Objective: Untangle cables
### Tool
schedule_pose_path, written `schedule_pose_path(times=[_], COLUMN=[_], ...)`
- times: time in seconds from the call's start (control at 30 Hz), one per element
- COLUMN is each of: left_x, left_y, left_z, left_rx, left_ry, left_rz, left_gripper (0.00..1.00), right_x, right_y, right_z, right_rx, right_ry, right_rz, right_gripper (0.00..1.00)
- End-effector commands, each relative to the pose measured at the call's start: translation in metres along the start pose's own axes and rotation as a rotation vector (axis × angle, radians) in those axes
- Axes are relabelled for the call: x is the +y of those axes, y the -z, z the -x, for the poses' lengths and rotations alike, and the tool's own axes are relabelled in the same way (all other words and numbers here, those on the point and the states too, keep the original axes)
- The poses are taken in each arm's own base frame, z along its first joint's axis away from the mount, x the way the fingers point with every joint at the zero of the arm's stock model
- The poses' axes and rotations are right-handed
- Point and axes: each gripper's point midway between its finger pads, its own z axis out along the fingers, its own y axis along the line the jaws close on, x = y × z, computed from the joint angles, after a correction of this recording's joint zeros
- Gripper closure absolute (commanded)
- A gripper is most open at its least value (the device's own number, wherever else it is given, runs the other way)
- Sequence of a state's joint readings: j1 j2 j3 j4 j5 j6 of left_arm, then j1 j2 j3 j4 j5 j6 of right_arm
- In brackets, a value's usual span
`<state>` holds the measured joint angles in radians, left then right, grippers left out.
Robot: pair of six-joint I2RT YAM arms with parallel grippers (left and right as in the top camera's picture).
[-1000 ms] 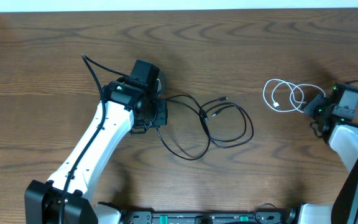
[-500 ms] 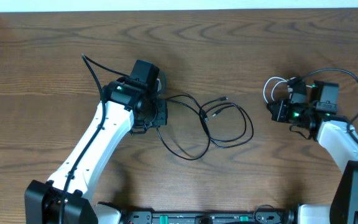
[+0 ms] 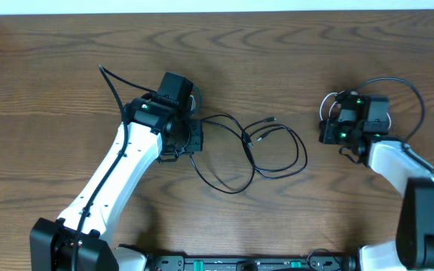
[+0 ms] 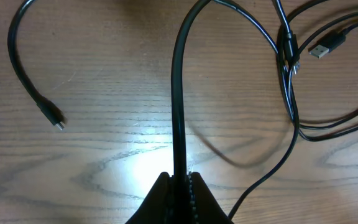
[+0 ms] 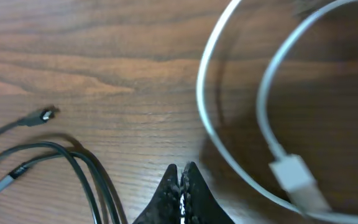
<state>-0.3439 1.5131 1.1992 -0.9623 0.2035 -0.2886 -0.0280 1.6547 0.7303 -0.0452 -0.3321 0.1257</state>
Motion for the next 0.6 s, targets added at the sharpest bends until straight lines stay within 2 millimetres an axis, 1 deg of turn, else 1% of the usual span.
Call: schedule_pose_path(times=[0.0, 0.07, 0.17, 0.27, 0.33, 0.37, 0.4, 0.57], left_x=[0.002, 0.002, 0.002, 0.002, 0.002, 0.002, 0.002, 0.002], left_y=[0.001, 0.001, 0.001, 0.001, 0.001, 0.001, 0.001, 0.001], left_z=[-0.001, -0.001, -0.001, -0.001, -0.001, -0.001, -0.001, -0.001], left_rx=[-0.003, -0.003, -0.003, -0.003, -0.003, -0.003, -0.003, 0.000], left_ry=[0.014, 0.021, 0.021, 0.021, 0.021, 0.021, 0.021, 0.022], left_rz=[0.009, 0.009, 0.009, 0.009, 0.009, 0.009, 0.009, 0.010], left_gripper=[0.92, 0.93, 0.93, 0.93, 0.92, 0.92, 0.93, 0.92], right_x=[0.003, -0.003, -0.024, -0.048, -0.068, -0.085, -0.095, -0.144], right_y=[-0.014, -0.020, -0.026, -0.025, -0.019, -0.012, -0.008, 0.017], right_z=[-0.001, 0.000, -0.003, -0.006, -0.005, -0.004, -0.004, -0.004], right_rx=[0.005, -0.002, -0.002, -0.002, -0.013, -0.025, -0.033, -0.058], right_ry=[0.006, 0.007, 0.002, -0.016, -0.047, -0.077, -0.097, -0.188], right_rz=[0.019, -0.003, -0.110, -0.238, -0.337, -0.415, -0.458, -0.598], right_gripper=[0.99, 0.99, 0.99, 0.99, 0.99, 0.99, 0.99, 0.99])
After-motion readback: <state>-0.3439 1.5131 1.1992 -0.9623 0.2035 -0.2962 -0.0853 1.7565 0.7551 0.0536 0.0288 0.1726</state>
